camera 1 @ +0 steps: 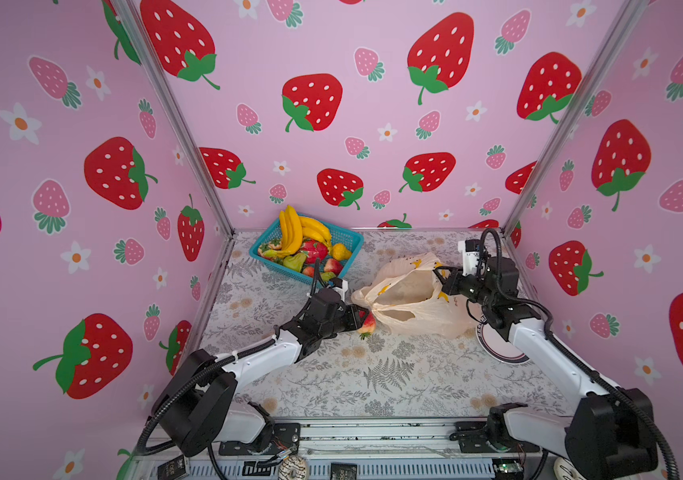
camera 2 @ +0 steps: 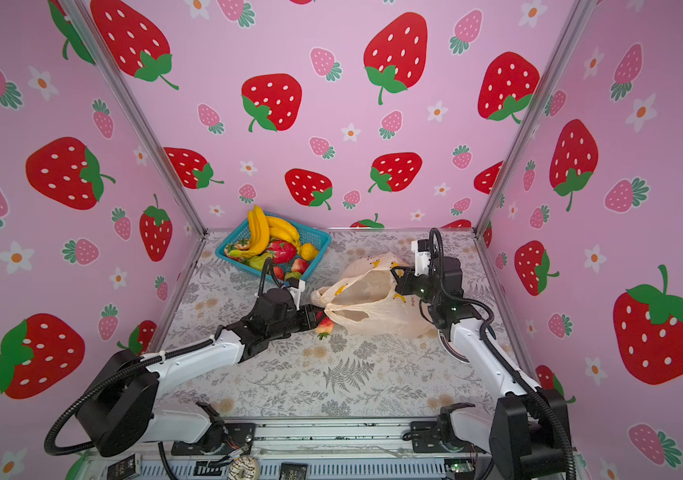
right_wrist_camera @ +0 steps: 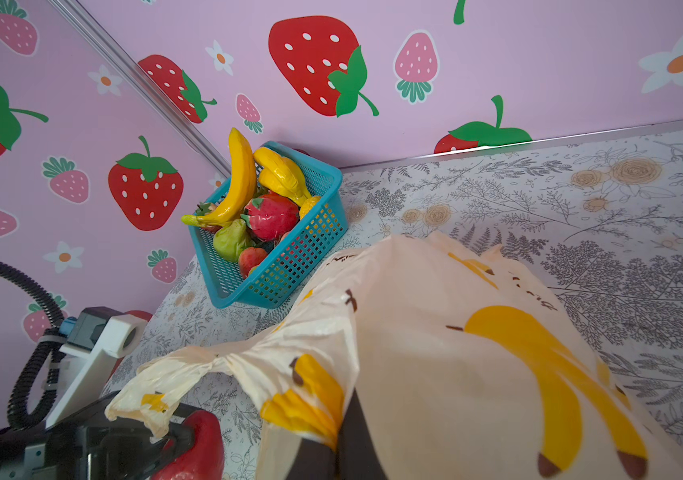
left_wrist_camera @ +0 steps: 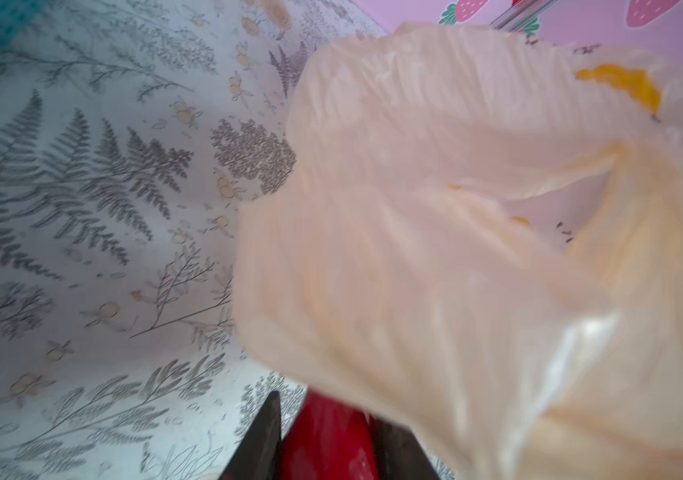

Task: Place the fake fruits into the plastic bag and tie a complex knot
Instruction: 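Carry the red peach into the bag mouth with the left gripper and release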

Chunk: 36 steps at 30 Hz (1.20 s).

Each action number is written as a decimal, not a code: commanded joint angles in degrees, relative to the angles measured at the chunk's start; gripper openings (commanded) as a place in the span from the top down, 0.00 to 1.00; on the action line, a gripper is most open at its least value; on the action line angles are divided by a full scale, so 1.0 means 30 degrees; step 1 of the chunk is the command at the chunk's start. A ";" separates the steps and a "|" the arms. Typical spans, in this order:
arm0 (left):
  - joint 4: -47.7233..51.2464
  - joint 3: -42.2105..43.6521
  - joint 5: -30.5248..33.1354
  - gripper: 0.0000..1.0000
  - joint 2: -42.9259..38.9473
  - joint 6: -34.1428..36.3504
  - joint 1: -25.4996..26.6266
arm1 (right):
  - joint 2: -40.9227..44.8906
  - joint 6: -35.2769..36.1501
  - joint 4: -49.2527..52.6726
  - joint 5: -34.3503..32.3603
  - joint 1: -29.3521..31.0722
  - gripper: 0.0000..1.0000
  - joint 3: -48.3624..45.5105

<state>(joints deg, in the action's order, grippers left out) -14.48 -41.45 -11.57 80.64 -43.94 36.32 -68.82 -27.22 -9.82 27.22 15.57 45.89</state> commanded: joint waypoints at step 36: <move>-0.1825 -0.6592 -0.1996 0.35 0.6602 0.3209 0.1256 | 0.0433 -0.0104 -0.0421 0.0251 0.0083 1.00 -0.0178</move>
<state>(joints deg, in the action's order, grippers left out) -20.67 -64.01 -13.89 104.97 -39.05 41.60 -68.82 -28.42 -10.26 28.77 15.62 45.56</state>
